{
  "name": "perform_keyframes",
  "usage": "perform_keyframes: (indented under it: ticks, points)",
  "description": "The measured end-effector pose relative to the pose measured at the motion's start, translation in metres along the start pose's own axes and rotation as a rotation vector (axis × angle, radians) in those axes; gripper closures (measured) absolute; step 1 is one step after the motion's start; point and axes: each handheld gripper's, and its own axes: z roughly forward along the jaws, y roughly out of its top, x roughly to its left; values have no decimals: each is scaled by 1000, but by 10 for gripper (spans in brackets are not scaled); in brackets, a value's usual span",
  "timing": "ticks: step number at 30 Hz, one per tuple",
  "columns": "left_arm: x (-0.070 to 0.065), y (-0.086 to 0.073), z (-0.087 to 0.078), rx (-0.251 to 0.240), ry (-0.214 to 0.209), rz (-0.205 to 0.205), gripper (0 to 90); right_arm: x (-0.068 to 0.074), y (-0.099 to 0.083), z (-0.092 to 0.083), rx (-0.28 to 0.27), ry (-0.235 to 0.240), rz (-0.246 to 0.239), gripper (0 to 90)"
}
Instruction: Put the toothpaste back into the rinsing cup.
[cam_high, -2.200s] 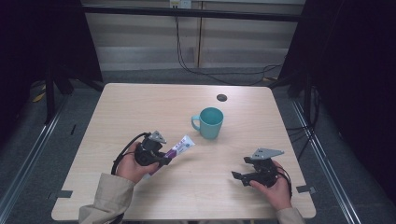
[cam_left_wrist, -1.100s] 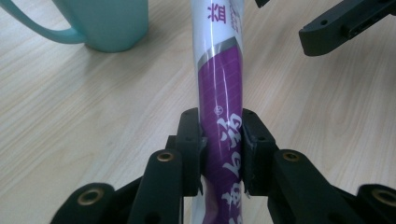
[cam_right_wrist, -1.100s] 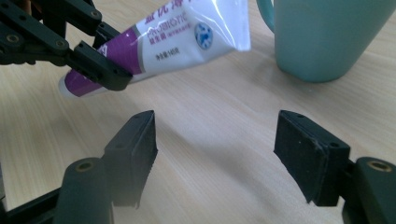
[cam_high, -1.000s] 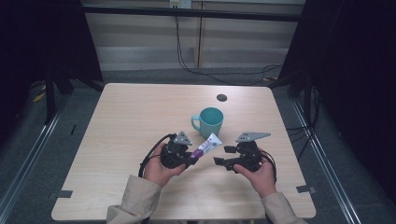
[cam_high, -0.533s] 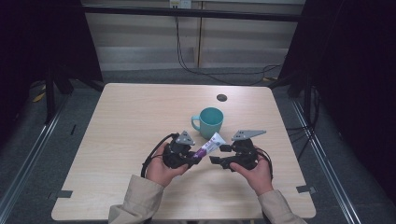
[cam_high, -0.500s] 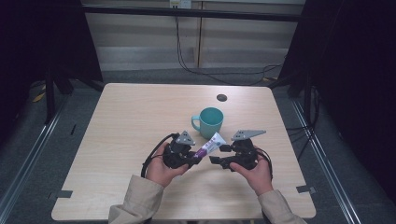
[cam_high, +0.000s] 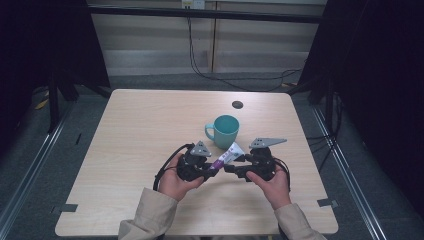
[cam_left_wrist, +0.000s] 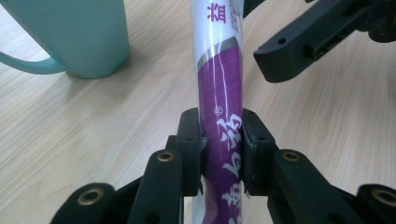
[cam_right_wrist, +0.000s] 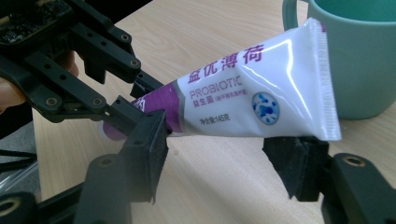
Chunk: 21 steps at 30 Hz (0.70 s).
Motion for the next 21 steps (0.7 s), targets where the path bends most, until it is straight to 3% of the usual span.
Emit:
perform_keyframes:
  ticks: [11,12,21]
  points:
    - [-1,-1,3,-27,-24,-29,731,-1,4,-5,-47,48,58,469]
    - [-2,-1,3,-30,-27,-32,731,-3,5,-6,-64,64,81,470]
    - [-7,6,5,-60,-34,-42,733,-7,10,-10,-123,83,137,500]
